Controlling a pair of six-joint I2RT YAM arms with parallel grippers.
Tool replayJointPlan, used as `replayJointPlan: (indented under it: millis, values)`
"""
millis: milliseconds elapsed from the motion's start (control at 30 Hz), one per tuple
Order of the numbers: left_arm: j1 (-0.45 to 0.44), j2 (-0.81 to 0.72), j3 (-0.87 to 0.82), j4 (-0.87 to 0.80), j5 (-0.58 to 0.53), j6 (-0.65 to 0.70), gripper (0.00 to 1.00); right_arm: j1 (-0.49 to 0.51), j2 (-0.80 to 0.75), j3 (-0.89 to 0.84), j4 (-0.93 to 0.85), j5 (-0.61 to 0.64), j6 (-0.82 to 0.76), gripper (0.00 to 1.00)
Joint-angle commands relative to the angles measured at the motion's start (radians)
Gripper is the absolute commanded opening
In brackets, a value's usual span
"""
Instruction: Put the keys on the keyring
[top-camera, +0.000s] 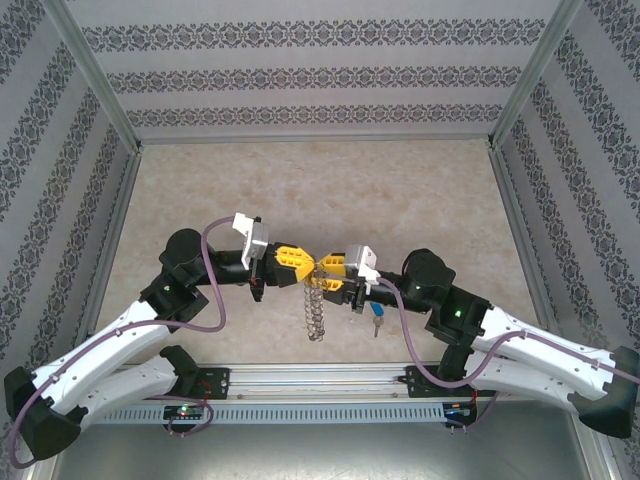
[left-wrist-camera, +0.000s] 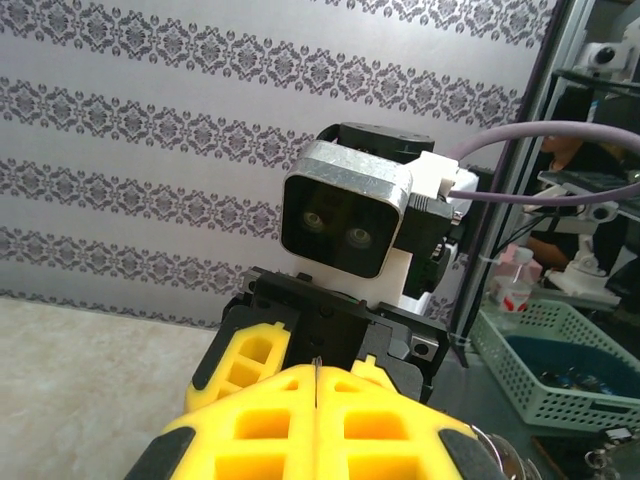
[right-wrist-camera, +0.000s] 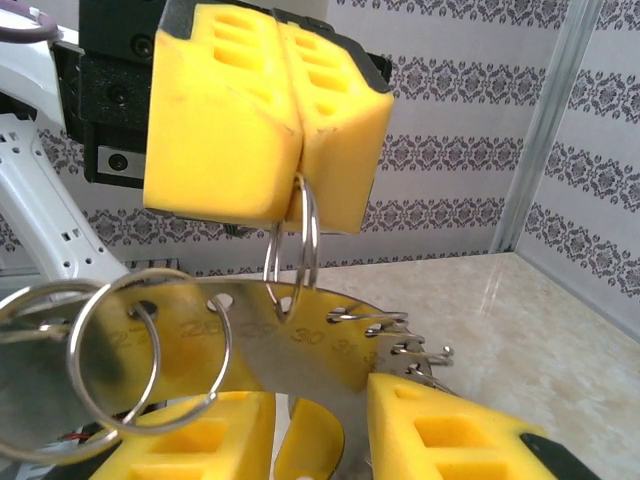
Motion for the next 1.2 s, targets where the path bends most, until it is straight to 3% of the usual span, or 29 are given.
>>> replayJointPlan:
  millis: [0,467,1167]
  values:
    - [-0.020,-0.015,0.033,-0.081,-0.037,0.094,0.00,-0.004,0.008,0.043,0.074,-0.035,0.025,0.30]
    - [-0.111,0.022,0.075,-0.192,-0.141,0.221,0.00,-0.004,-0.019,0.009,0.163,-0.088,0.053,0.30]
    - [-0.254,-0.018,0.111,-0.327,-0.319,0.344,0.00,-0.004,-0.141,-0.049,0.218,-0.071,0.126,0.31]
